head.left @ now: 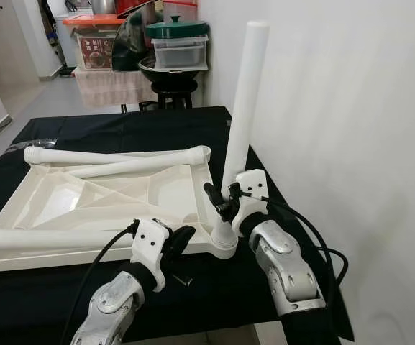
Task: Building children table
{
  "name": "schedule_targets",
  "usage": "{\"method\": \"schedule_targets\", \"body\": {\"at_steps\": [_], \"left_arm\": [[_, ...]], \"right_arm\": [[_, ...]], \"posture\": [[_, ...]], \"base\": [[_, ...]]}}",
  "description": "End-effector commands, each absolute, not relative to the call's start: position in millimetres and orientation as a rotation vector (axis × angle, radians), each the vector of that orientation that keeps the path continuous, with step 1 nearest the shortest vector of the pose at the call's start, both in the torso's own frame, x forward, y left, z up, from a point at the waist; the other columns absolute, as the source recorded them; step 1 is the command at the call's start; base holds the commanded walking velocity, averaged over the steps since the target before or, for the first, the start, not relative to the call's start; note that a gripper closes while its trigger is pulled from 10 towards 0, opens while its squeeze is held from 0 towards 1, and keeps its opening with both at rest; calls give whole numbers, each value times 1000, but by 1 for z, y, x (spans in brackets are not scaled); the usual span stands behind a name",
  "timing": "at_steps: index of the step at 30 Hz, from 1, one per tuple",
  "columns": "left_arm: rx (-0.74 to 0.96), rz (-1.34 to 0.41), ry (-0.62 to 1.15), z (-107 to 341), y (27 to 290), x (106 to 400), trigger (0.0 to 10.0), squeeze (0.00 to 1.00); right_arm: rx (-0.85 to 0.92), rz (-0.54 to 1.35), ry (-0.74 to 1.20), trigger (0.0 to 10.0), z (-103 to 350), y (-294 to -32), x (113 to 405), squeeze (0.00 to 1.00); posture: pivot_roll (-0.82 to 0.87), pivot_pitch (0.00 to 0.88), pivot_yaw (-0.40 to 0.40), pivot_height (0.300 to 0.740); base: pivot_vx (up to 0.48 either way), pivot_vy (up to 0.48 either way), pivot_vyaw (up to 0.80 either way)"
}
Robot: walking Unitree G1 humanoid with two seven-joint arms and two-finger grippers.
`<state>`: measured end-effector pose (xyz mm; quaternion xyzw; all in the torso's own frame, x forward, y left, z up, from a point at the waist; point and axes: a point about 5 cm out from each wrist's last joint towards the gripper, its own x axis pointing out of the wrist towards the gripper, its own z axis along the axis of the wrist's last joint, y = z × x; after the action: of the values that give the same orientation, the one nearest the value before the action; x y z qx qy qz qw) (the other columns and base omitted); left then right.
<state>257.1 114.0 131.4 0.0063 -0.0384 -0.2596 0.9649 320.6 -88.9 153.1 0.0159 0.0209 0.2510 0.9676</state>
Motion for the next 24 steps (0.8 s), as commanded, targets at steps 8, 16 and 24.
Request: {"method": "schedule_targets", "body": {"at_steps": [8,16,24], "left_arm": [[-3,-536,-56,127,112,255,10000,0],[-3,-534,-49,124,110,252,10000,0],[-2,-533,-45,123,110,250,10000,0]], "right_arm": [[-22,950,-33,10000,176,-88,323,0],[-98,1331,7,10000,193,-100,334,0],[-77,1442,80,0,192,-106,339,0]], "posture": [[10,0,-26,740],[29,0,-40,740],[35,0,-41,740]], "base": [[0,0,0],[0,0,0],[0,0,0]]}}
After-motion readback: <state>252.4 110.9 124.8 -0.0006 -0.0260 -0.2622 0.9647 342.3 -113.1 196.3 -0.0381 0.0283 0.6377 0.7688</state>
